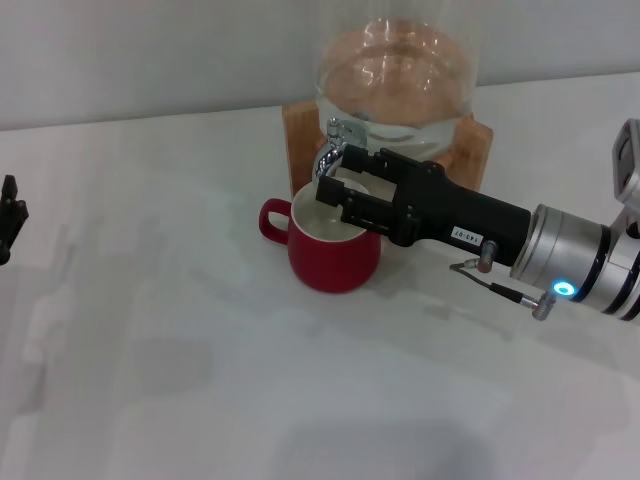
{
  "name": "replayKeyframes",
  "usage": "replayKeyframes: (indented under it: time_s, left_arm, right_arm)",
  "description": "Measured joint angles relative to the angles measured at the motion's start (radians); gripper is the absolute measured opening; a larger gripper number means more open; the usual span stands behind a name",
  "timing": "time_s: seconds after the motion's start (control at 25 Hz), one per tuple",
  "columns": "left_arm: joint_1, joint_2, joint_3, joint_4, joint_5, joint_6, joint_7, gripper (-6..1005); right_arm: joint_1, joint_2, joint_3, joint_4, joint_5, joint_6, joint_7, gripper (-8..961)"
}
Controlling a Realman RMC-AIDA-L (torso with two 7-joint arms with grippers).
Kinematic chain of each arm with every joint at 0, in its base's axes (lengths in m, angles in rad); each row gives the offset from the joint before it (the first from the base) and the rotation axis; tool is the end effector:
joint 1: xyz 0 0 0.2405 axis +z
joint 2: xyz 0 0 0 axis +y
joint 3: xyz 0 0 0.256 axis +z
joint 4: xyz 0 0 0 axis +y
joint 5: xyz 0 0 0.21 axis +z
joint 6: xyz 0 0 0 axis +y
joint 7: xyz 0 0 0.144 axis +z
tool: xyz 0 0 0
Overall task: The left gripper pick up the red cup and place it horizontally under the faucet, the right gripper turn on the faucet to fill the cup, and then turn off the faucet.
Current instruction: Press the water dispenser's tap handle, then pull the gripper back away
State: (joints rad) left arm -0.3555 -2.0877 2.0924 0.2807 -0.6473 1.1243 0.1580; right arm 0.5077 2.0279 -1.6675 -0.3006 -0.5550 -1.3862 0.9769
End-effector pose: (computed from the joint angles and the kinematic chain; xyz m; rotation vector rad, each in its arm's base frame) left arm -0.3231 0.3234 -0.0178 -1.6102 -0.3267 -0.5117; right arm 0.2284 0.3294 -0.0391 -2.3439 0.6108 1.2702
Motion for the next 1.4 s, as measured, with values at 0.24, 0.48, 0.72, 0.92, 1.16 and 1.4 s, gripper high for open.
replayKeyframes:
  time_s: [0.24,0.48,0.72,0.92,1.16,1.4]
  left_arm:
    - [-0.001,0.0,0.0,0.0,0.0,-0.001,0.0,880]
    - [-0.002,0.0,0.0,0.0,0.0,-0.002,0.0,880]
    - [-0.004,0.0,0.0,0.0,0.0,-0.002,0.0,880]
    - [-0.004,0.0,0.0,0.0,0.0,-0.002,0.0,880]
    - [-0.005,0.0,0.0,-0.001,0.0,-0.001,0.0,880]
    - [-0.007,0.0,0.0,-0.002,0.0,-0.001,0.0,880]
  right_arm:
    - [0.0,0.0,0.008,0.0,0.001,0.01,-0.001,721]
    - [0.0,0.0,0.011,0.0,0.001,0.012,-0.001,721]
    - [0.0,0.0,0.011,0.0,0.001,0.014,-0.001,721]
    - [0.0,-0.001,0.013,0.0,0.001,0.016,-0.001,721]
    - [0.0,-0.002,0.014,0.0,0.001,0.016,-0.001,721]
    - [-0.006,-0.003,0.025,-0.001,0.0,0.017,-0.001,721]
